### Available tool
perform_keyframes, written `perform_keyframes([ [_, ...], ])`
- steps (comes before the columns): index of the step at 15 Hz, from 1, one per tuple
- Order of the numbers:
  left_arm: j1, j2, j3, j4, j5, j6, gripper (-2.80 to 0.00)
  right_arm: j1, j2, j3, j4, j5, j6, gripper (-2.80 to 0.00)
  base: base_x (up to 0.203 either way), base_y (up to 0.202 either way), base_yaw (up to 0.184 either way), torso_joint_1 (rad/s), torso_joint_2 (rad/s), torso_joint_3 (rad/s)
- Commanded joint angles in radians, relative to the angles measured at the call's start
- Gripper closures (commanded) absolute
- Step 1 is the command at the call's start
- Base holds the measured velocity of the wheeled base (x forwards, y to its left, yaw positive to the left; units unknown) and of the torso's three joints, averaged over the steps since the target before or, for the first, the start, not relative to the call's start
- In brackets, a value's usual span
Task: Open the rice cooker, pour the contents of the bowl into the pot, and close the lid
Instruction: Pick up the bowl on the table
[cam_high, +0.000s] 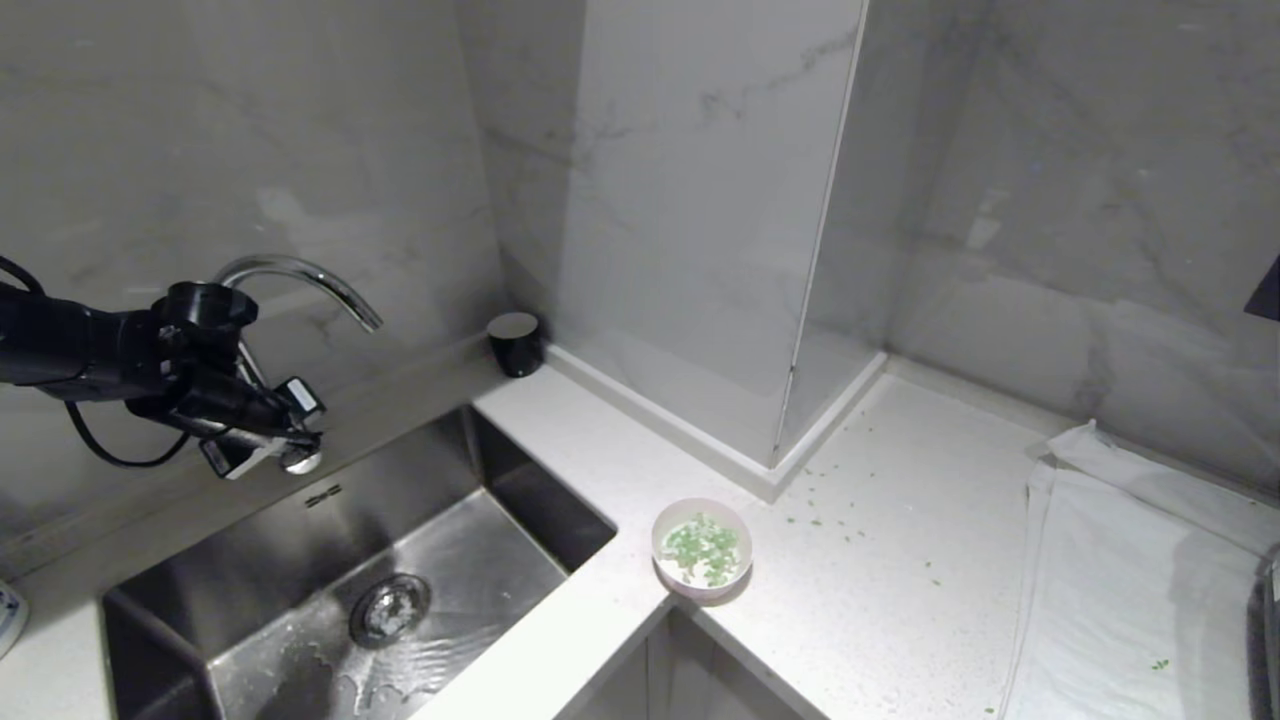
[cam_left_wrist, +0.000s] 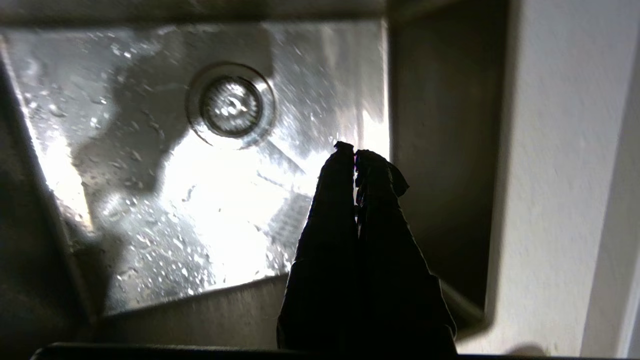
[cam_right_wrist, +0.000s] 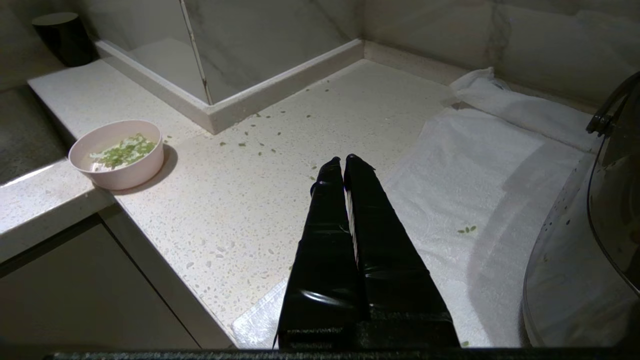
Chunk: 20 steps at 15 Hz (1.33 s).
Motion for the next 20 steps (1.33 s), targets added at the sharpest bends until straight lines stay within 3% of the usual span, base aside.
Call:
perform_keyframes([
  [1,-0.09,-0.108,0.064,0.003,-0.001,-0.004,0.0,0.0,0.0,0.002,0.001,0.0,0.0,0.0,0.0,0.0,0.0,0.0,0.0,0.0],
  [7,-0.357,-0.293,0.234,0.002,0.002,0.027,0.0,0.0,0.0,0.002,-0.001,0.0,0.0,0.0,0.0,0.0,0.0,0.0,0.0,0.0],
  [13,-0.582,-0.47,0.299,-0.003,0.012,0.076,0.0,0.0,0.0,0.002,-0.001,0.0,0.0,0.0,0.0,0.0,0.0,0.0,0.0,0.0],
  [15,-0.623,-0.524,0.333,-0.009,0.014,0.09,0.0,0.0,0.0,0.002,-0.001,0.0,0.0,0.0,0.0,0.0,0.0,0.0,0.0,0.0],
  [16,-0.634,-0.538,0.351,-0.025,0.019,0.128,0.0,0.0,0.0,0.002,0.0,0.0,0.0,0.0,0.0,0.0,0.0,0.0,0.0,0.0],
  [20,-0.66,-0.648,0.453,-0.143,0.055,0.165,0.0,0.0,0.0,0.002,-0.001,0.0,0.0,0.0,0.0,0.0,0.0,0.0,0.0,0.0],
])
